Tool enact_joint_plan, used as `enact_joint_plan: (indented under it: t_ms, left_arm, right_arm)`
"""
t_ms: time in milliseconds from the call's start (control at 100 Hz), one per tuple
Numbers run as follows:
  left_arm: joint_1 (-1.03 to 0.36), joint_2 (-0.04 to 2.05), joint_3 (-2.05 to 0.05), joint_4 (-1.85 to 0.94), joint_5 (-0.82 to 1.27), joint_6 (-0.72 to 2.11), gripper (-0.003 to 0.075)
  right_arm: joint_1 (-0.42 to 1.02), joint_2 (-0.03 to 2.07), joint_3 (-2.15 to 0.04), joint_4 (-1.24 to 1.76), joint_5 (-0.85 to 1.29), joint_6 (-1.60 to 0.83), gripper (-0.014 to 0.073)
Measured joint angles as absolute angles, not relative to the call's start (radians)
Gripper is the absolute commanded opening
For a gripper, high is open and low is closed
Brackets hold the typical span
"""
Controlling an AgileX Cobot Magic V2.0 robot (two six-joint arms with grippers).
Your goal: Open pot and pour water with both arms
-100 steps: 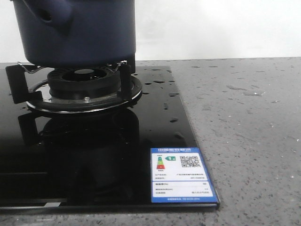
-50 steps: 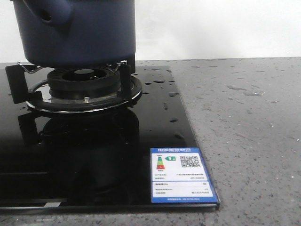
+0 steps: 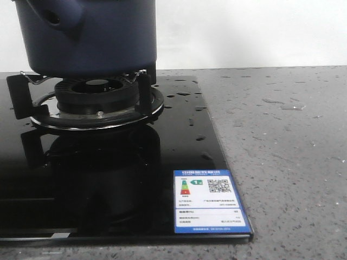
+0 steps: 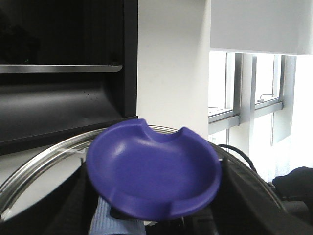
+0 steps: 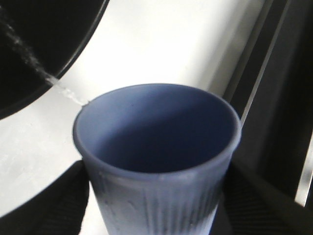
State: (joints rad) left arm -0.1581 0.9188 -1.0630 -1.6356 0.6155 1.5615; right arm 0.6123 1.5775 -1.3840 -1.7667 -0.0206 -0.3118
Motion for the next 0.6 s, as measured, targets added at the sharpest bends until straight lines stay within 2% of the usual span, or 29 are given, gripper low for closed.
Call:
enact_joint_plan:
  t_ms: [150, 300, 600]
  left_arm:
    - [-0.158, 0.919, -1.063, -1.636, 0.616, 1.561, 0.0251]
    - [-0.158, 0.919, -1.063, -1.636, 0.616, 1.561, 0.0251]
    - [-0.158, 0.919, -1.063, -1.636, 0.616, 1.561, 0.0251]
  right_arm:
    - [0.612, 1.578, -1.384, -1.722, -0.013, -0.255, 0.0326]
    - [0.612, 1.578, -1.384, -1.507, 0.056, 0.0, 0.0326]
    - [0.673, 1.524, -1.384, -1.239, 0.467, 0.313, 0.0326]
